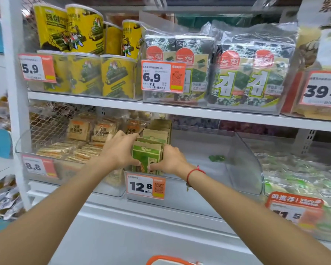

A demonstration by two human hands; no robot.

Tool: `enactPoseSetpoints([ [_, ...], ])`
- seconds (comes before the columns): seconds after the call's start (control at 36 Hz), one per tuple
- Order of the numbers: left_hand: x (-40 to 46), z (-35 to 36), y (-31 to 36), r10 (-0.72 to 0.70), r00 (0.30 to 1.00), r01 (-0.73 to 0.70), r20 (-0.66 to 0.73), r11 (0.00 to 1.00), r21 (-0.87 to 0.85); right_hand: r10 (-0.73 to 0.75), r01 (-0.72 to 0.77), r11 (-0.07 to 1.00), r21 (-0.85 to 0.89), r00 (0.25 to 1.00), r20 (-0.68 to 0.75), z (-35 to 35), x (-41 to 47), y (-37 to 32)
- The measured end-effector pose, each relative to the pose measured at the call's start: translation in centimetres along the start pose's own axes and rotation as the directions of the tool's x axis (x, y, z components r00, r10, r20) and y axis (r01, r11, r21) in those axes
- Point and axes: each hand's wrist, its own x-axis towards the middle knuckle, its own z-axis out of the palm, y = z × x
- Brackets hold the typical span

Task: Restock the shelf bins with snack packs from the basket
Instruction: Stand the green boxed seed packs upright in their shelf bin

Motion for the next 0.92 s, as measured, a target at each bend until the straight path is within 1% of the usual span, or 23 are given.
enactPoseSetpoints([
  [0.11, 0.4, 0.2, 0.5, 0.057, 0.993, -0.044, -0.108, 0.993, 0.113, 0.08, -0.085, 0.983, 0.165, 0.996, 0.039, -0.3, 0.8, -0.1],
  [0.19, 0.7, 0.6, 0.9, 0.134, 0.984, -0.111, -0.116, 0.976, 0.189, 0.126, -0.146, 0.956, 0.256, 0.988, 0.091, -0.9, 0.9, -0.1],
  [0.31, 0.9, 1.0, 1.0, 0.152, 0.981, -0.125, -0.119, 0.97, 0.206, 0.12, -0.138, 0.96, 0.245, 0.989, 0.085, -1.2, 0.6, 0.2],
  [0.39, 0.9, 0.8, 1.1, 0.147, 0.982, -0.112, -0.123, 0.961, 0.251, 0.126, -0.136, 0.955, 0.264, 0.99, 0.055, -0.9, 0.6, 0.3],
  [0.47, 1.0, 0.7, 1.1, 0.146, 0.984, -0.112, -0.106, 0.956, 0.272, 0.131, -0.143, 0.948, 0.284, 0.99, 0.061, -0.8, 0.3, -0.1],
  [0.53, 1.1, 0.5, 1.2, 0.143, 0.986, -0.115, -0.086, 0.955, 0.273, 0.134, -0.154, 0.943, 0.296, 0.987, 0.088, -0.9, 0.3, -0.1],
  [0.61, 1.2, 0.2, 1.3, 0.139, 0.988, -0.117, -0.067, 0.957, 0.266, 0.132, -0.197, 0.903, 0.382, 0.973, 0.188, -1.5, 0.3, 0.1],
  [0.67, 1.1, 0.0, 1.3, 0.136, 0.989, -0.117, -0.058, 0.96, 0.256, 0.107, -0.183, 0.908, 0.376, 0.971, 0.214, -1.9, 0.1, 0.3],
  [0.75, 1.0, -0.1, 1.1, 0.132, 0.99, -0.115, -0.054, 0.964, 0.242, 0.086, -0.136, 0.922, 0.363, 0.985, 0.151, -1.8, 0.0, 0.5],
  [0.86, 1.1, -0.3, 1.0, 0.116, 0.991, -0.098, -0.073, 0.972, 0.214, 0.143, -0.151, 0.907, 0.392, 0.988, 0.049, -0.9, 0.2, 0.4],
  [0.92, 1.2, -0.3, 1.0, 0.109, 0.992, -0.092, -0.069, 0.973, 0.213, 0.163, -0.162, 0.901, 0.403, 0.986, 0.03, -0.8, 0.3, 0.3],
])
